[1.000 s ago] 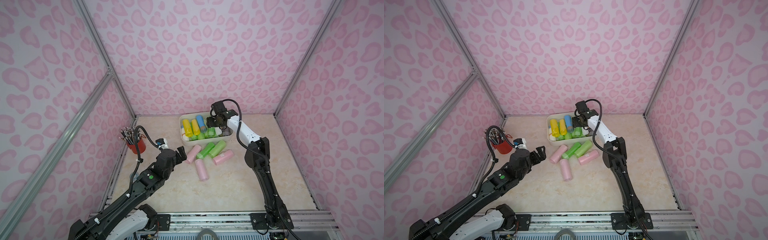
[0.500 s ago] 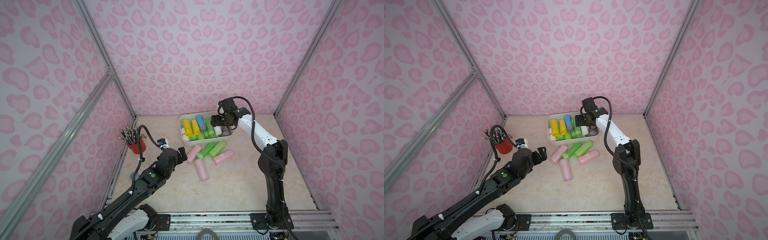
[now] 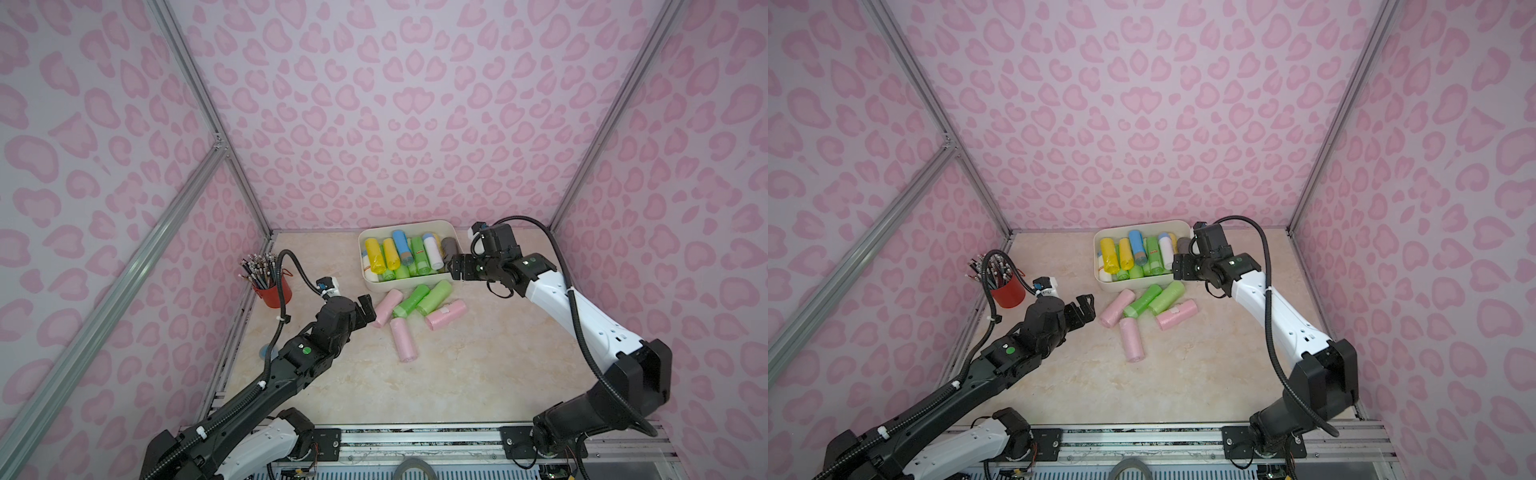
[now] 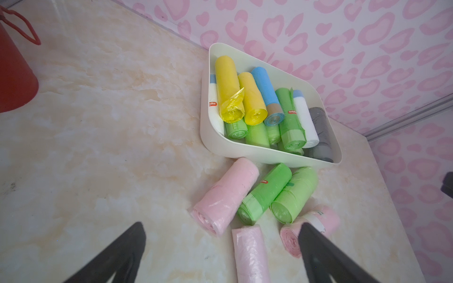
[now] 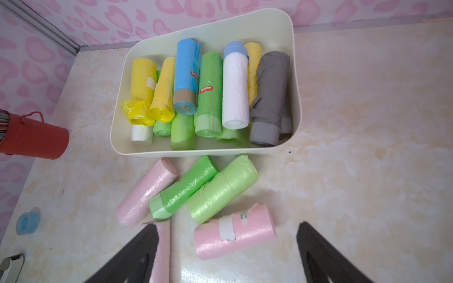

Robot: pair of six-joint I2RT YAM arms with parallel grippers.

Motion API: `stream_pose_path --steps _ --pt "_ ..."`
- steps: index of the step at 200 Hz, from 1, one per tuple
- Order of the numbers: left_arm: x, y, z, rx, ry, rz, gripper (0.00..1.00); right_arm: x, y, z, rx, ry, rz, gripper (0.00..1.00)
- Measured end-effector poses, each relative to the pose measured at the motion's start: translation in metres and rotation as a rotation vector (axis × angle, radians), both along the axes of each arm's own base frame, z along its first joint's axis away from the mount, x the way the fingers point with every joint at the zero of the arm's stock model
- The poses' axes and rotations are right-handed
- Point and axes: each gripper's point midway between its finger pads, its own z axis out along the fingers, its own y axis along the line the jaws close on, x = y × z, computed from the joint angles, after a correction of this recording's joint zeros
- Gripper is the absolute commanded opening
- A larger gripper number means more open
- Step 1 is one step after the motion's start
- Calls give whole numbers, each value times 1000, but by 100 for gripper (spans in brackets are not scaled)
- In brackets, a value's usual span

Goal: Put the roll of trash bags into the storage box
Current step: Place the roll of trash bags in the storage box, then pick up the roll of trash bags from the center of the board.

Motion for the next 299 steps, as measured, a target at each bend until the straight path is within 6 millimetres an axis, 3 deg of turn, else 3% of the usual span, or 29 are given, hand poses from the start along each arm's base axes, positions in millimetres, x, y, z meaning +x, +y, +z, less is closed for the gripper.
stream_pose_path --steps 32,59,82,105,144,212,299 --pt "-2 -20 -21 27 70 -64 100 -47 -14 -7 90 25 -9 90" --pt "-6 -49 -25 41 94 -142 100 -81 -20 -12 169 31 3 90" --pt "-15 -69 -36 61 122 -207 96 -102 -28 -27 195 61 -6 90" --pt "-19 -77 -47 53 151 -234 96 -114 -33 -39 204 83 -22 90" --pt "-29 -85 -72 34 221 -261 94 -124 -38 -53 201 116 -38 90" --pt "-41 -105 -103 26 304 -313 86 -126 -39 -60 195 138 -46 90" --pt "-39 -113 -133 59 360 -318 81 -126 -42 -66 182 150 -64 90"
